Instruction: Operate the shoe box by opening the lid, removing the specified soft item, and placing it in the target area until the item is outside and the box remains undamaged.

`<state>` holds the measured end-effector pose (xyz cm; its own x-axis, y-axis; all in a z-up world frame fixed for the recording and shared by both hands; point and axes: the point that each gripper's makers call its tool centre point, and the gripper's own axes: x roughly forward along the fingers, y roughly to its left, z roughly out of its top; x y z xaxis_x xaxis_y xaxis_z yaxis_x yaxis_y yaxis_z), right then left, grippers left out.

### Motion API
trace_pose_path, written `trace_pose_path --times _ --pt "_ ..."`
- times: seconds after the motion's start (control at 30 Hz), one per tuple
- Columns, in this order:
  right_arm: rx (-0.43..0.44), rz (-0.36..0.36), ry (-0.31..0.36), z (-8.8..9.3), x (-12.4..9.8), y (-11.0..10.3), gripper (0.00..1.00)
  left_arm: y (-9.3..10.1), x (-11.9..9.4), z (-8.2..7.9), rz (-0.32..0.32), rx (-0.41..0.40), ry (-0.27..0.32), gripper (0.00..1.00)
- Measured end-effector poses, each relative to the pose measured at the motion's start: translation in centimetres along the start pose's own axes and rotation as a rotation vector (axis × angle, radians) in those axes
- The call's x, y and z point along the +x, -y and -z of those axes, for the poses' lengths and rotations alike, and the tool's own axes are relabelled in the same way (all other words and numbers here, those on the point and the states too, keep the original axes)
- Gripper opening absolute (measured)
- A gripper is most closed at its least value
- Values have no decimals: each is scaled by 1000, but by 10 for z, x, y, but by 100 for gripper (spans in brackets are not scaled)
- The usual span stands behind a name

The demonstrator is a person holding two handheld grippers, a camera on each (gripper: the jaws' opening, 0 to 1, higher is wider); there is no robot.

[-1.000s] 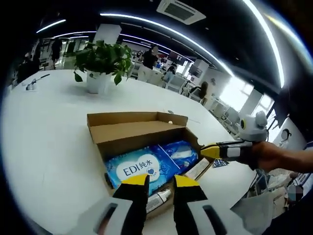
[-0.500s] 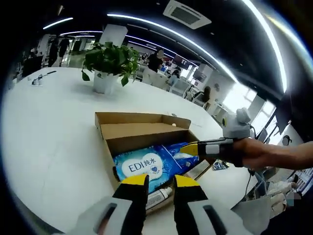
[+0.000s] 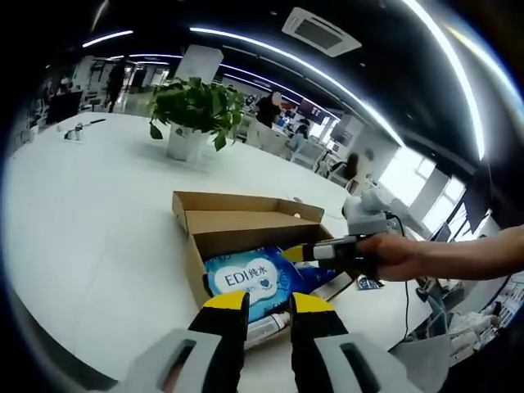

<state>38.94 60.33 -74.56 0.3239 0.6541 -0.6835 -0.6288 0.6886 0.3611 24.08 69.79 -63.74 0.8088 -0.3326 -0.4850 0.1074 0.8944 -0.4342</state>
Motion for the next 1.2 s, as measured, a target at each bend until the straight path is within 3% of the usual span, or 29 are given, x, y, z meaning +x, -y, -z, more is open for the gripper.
trace_pose_path --times 0.27,0.63,1.2 --pt "2 -17 -5 1 2 -4 4 -12 -6 6 -29 -23 8 19" --pt "18 -41 -15 -3 20 -5 5 -14 -12 10 -48 -39 16 19" --pt "39 -41 41 -11 -4 -18 0 -12 5 6 -15 -17 -6 19"
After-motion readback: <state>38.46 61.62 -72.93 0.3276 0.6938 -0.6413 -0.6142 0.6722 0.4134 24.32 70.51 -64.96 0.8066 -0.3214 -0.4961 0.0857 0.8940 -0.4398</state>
